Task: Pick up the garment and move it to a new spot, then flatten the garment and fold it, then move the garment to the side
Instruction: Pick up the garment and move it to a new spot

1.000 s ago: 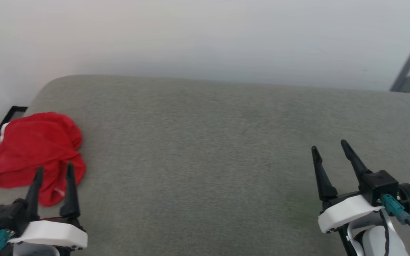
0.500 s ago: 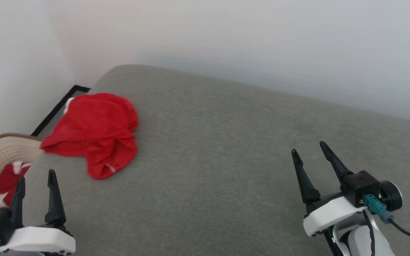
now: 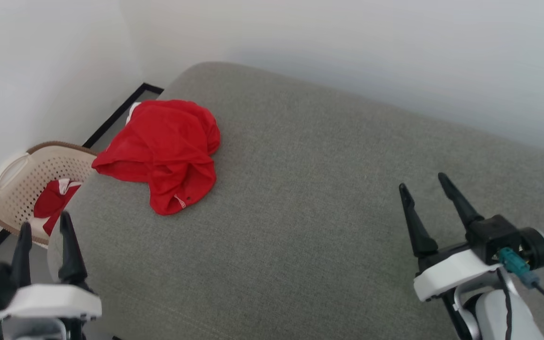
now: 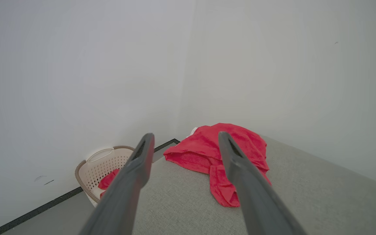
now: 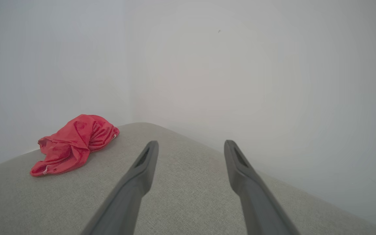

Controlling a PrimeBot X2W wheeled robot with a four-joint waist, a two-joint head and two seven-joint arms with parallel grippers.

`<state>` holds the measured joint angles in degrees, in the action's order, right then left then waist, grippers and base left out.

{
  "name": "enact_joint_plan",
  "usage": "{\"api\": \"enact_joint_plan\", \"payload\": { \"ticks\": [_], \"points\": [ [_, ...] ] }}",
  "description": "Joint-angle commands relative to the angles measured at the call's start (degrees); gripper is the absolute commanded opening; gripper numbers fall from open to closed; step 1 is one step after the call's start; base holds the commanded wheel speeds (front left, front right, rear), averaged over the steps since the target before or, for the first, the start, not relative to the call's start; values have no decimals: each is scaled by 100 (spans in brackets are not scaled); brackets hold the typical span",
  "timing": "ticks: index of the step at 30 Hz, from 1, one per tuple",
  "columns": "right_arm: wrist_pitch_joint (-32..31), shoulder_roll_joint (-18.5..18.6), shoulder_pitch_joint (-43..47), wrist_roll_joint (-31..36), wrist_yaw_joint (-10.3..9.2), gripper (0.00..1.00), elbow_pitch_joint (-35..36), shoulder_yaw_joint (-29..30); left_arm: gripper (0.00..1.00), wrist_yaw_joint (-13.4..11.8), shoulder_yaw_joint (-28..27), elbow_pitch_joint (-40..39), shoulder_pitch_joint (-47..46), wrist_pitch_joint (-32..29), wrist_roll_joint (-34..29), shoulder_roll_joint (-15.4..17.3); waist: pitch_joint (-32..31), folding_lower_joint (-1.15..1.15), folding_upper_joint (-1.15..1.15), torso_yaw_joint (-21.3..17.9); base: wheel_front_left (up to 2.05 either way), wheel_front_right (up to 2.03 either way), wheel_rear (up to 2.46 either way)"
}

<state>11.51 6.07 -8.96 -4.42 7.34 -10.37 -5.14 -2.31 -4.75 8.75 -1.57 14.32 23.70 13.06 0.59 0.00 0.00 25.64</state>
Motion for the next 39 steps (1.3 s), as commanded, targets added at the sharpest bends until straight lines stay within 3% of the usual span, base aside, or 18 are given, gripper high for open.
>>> {"api": "enact_joint_plan", "payload": {
  "ticks": [1, 8, 18, 28, 39],
  "points": [
    [-40, 38, -92, 36, 27, 100, 59, 31, 100, 40, 10, 53, -167, 18, 25, 12, 112, 0, 0, 8, 0, 0, 0],
    [-235, 161, -265, 133, 27, 100, 390, 130, 100, 298, 166, 807, -1230, -37, 109, 141, 553, 0, 0, -187, 0, 0, 0],
    [-545, 465, -649, 201, 27, 100, 998, 120, 100, 798, 254, 2739, -3140, 18, 342, 470, 1466, 0, 0, -663, 0, 0, 0],
    [-831, 700, -998, 236, 27, 100, 1642, 130, 100, 933, 333, 4557, -4707, -213, 690, 682, 2369, 0, 0, -1049, 0, 0, 0],
    [-1221, 873, -1179, 303, 27, 100, 2348, 109, 100, 804, 348, 6304, -5875, -1848, 973, 788, 3178, 0, 0, -1351, 0, 0, 0]
  ]
}}
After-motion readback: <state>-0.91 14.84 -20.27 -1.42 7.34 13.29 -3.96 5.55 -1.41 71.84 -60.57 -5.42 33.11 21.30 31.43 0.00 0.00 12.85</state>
